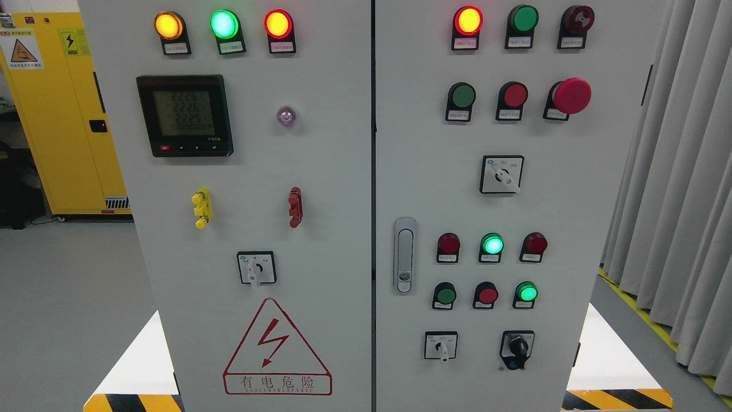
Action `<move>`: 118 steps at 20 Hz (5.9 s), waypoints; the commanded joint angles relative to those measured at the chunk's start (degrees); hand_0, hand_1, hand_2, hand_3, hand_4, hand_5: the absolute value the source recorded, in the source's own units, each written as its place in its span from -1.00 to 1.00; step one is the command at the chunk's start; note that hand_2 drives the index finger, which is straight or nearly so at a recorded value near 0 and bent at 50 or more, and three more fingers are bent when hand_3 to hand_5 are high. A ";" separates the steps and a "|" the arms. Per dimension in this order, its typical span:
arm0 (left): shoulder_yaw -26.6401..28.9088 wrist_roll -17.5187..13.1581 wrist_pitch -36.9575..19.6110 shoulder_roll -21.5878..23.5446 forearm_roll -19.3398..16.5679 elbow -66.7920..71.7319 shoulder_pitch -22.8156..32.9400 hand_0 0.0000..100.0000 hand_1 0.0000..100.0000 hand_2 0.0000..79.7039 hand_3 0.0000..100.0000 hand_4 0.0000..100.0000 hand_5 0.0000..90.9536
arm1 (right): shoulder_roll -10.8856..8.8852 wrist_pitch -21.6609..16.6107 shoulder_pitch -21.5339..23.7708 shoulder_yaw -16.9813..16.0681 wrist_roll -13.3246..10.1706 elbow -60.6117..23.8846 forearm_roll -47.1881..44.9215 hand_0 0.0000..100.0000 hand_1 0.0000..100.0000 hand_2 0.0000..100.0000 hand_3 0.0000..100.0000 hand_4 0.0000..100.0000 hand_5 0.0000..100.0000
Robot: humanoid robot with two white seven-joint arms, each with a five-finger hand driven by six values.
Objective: Turn on light switch 1
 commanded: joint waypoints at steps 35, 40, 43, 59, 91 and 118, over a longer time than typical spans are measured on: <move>-2.60 9.00 29.64 -2.16 -2.08 -29.64 -24.97 -0.55 0.29 0.32 0.64 0.56 0.67 | 0.00 0.02 0.00 0.00 0.03 0.00 0.00 -1.00 0.00 -0.92 -1.00 -1.00 -1.00; -3.48 9.70 33.33 -3.48 -5.85 -30.79 -26.99 -0.55 0.30 0.34 0.67 0.59 0.67 | 0.00 0.02 0.00 0.00 0.03 0.00 0.00 -1.00 0.00 -0.92 -1.00 -1.00 -1.00; -3.57 9.70 35.52 -4.01 -6.91 -30.79 -28.48 -0.55 0.31 0.35 0.69 0.60 0.67 | 0.00 0.02 0.00 0.00 0.03 0.00 0.00 -1.00 0.00 -0.92 -1.00 -1.00 -1.00; -6.03 14.00 43.09 -6.03 -8.41 -30.79 -33.50 -0.57 0.34 0.37 0.72 0.61 0.70 | 0.00 0.02 0.00 0.00 0.03 0.00 0.00 -1.00 0.00 -0.92 -1.00 -1.00 -1.00; -7.26 17.52 50.82 -8.49 -12.45 -30.35 -38.86 -0.52 0.33 0.39 0.73 0.66 0.74 | 0.00 0.02 0.00 0.00 0.03 0.00 0.00 -1.00 0.00 -0.92 -1.00 -1.00 -1.00; -7.35 18.23 52.58 -9.81 -12.89 -28.15 -42.02 -0.52 0.29 0.38 0.74 0.66 0.76 | 0.00 0.02 0.00 0.00 0.03 0.00 0.00 -1.00 0.00 -0.92 -1.00 -1.00 -1.00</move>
